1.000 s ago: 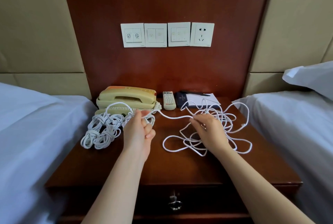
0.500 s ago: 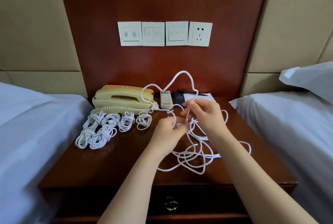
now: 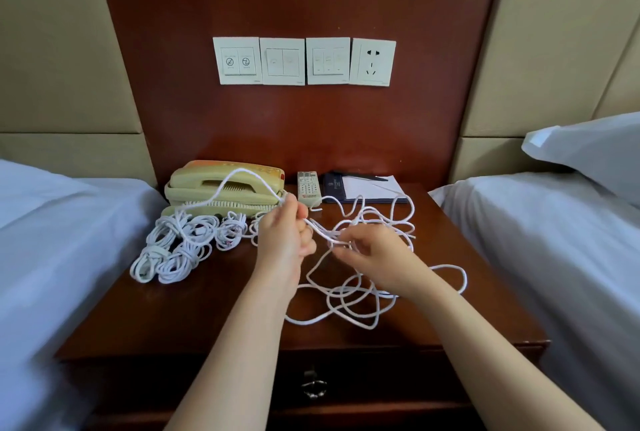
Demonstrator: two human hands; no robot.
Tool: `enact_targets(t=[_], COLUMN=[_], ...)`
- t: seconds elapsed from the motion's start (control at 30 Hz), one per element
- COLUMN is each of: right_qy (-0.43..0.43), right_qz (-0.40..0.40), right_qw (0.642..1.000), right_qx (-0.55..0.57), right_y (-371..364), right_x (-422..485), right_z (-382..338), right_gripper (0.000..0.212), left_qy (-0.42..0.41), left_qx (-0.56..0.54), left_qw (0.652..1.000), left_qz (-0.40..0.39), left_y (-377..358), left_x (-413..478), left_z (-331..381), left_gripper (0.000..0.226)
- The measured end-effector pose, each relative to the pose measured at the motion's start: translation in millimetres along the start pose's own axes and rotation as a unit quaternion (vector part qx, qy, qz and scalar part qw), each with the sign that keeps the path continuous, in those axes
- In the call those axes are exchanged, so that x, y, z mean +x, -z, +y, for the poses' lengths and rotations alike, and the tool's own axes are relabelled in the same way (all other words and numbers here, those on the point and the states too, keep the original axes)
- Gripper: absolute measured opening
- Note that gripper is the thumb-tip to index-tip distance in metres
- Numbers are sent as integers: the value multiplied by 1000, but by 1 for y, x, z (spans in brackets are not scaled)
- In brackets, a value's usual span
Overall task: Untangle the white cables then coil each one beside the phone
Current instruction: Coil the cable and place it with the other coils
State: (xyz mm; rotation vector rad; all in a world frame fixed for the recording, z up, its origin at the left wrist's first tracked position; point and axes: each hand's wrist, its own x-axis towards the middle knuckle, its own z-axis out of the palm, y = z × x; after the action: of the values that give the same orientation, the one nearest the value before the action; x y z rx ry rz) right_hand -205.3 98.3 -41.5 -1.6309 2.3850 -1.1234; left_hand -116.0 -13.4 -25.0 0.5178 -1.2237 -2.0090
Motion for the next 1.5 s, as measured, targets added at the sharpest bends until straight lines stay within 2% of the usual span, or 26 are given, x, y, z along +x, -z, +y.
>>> enact_targets(t=[0.07,0.13,0.4,0.53,0.63,0.7,0.8,0.9,0.97,1.07,1.2,1.33,1.4,1.5], right_qy=[34,18,-79,-97,-144,-153,-132,-86,-69,-70,-109,-101,-86,-93], right_qz=[72,143,244,245,230,223,223,213,201,191,181,153,151,129], right_qw=[992,979,958,960,962,961,963,970,972,968,948,925,913,917], right_qx=[-99,-146,-126,-94,22,66,79,80,99,144,238,333,369,367], right_y=[-1,-2,2,-6,1,7,11,13,13,15,21,30,32,25], right_x=[-1,-1,9,14,21,25,26,28,29,28,24,19,17,8], right_z=[10,14,24,24,18,15,11,4,2,1,-3,-6,-3,1], right_gripper=[8,10,17,24,33,39,42,41,40,43,44,42,35,16], left_qy=[1,-3,-22,-11,-16,-17,-31,-68,-98,-113,-155,-182,-207,-210], left_qx=[-8,-5,15,48,131,174,243,315,350,380,406,418,421,390], left_qw=[1000,1000,999,999,990,979,957,931,916,906,897,886,880,896], left_qz=[3,1,26,24,-52,-109,-158,-172,-169,-148,-80,-79,-78,-38], left_y=[4,8,18,21,20,17,10,-1,-9,-17,-25,-31,-32,-32], left_x=[-1,-3,-6,-3,-3,-3,-2,-5,-4,-4,-6,-6,-6,-2], left_z=[3,6,16,10,5,2,-6,-16,-24,-33,-36,-36,-35,-36], left_gripper=[40,40,40,34,16,12,21,11,3,5,18,17,19,24])
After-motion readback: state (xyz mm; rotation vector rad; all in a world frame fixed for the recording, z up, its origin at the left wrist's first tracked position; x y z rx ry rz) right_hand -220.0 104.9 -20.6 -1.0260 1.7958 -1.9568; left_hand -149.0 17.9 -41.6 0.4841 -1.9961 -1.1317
